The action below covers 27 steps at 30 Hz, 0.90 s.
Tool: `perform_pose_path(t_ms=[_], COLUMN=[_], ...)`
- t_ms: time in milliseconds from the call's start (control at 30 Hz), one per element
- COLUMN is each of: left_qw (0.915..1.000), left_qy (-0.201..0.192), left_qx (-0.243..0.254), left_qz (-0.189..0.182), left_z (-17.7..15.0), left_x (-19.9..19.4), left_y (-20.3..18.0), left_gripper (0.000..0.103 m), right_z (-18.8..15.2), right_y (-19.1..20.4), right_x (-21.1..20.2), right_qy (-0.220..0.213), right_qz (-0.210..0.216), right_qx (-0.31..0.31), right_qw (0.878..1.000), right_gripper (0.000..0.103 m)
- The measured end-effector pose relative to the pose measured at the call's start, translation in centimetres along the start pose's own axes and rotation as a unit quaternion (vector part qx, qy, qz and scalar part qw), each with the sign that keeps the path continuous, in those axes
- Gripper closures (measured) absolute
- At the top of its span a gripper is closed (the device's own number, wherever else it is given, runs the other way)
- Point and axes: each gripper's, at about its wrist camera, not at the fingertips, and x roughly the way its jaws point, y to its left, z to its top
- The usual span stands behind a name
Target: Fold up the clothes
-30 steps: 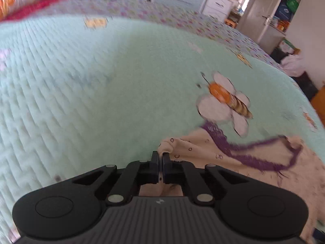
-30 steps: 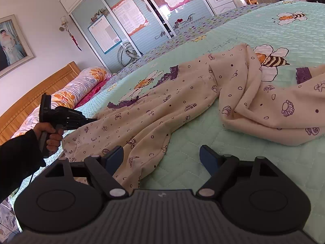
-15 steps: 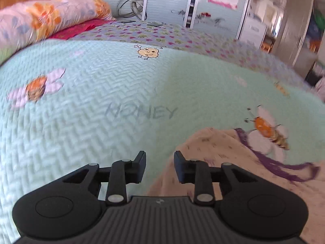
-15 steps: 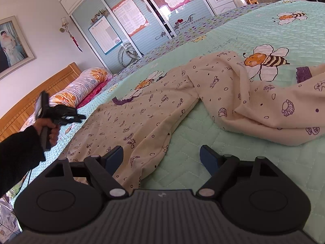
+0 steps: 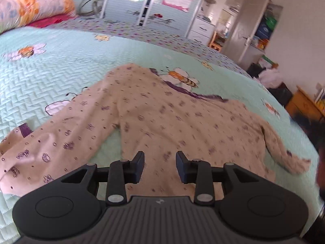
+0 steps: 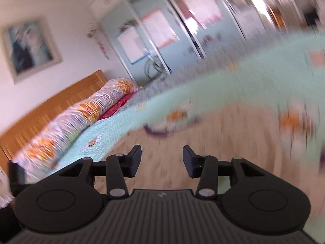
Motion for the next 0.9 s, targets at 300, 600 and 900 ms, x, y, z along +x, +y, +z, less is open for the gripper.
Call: perform_pose_path(t_ms=[300, 600, 900], left_qw=[0.9997, 0.9989, 0.9997], left_qy=[0.002, 0.005, -0.006], left_qx=[0.015, 0.045, 0.024], left_qz=[0.017, 0.005, -0.006], left_z=[-2.8, -4.9, -4.7], left_x=[1.6, 2.6, 2.0], left_y=[-0.4, -0.8, -0.4], left_gripper=[0.066, 0.064, 0.064], right_z=[6.2, 6.5, 10.1], right_y=[-1.2, -4.7, -6.4], right_x=[22.0, 33.2, 30.5], right_qy=[0.215, 0.301, 0.209], right_qz=[-0.167, -0.248, -0.249], right_qx=[-0.145, -0.180, -0.078], right_qw=[0.951, 0.903, 0.943], right_gripper=[0.052, 0.103, 0.081])
